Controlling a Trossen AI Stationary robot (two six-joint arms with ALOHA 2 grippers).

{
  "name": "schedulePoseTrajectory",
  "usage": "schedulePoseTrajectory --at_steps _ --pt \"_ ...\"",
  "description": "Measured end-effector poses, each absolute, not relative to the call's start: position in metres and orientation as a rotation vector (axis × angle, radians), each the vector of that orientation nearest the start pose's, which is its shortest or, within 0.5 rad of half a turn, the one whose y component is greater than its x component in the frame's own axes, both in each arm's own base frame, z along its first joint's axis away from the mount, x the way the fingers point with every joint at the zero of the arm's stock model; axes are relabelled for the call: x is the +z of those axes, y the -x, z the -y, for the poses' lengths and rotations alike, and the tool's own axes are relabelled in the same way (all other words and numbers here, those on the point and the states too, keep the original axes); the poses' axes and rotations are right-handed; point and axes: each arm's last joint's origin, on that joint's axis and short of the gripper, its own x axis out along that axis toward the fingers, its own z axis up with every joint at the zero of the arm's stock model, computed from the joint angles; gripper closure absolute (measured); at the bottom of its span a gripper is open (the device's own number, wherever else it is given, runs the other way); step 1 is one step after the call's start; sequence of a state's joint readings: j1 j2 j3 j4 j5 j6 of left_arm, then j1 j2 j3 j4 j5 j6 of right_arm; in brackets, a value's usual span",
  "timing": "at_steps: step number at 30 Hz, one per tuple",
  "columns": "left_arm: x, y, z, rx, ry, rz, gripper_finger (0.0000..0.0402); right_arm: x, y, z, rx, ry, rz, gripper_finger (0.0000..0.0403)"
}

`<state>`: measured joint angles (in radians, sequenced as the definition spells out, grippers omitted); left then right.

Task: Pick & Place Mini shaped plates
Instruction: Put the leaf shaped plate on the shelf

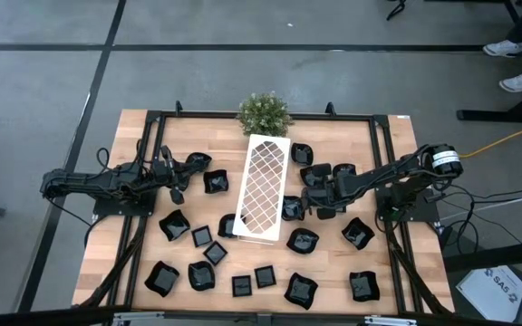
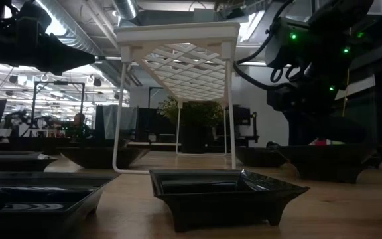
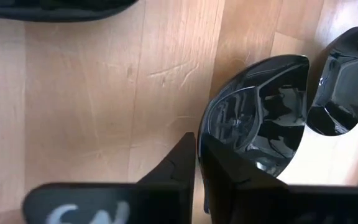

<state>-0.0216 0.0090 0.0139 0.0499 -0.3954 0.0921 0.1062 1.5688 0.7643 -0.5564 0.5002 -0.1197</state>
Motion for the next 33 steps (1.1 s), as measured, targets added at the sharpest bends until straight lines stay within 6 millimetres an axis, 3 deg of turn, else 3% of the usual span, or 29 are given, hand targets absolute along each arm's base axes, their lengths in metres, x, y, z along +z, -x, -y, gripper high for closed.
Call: schedulePoseTrajectory --at_steps 20,33 --pt "0.172 -0.095 -0.009 0.376 -0.080 0.037 0.0347 0.145 -0.247 -0.012 -0.310 0.476 -1.348 0.0399" --pt "0.172 -0.095 -0.009 0.376 -0.080 0.037 0.0349 0.196 -0.220 -0.008 -0.443 0.361 -1.197 0.0401"
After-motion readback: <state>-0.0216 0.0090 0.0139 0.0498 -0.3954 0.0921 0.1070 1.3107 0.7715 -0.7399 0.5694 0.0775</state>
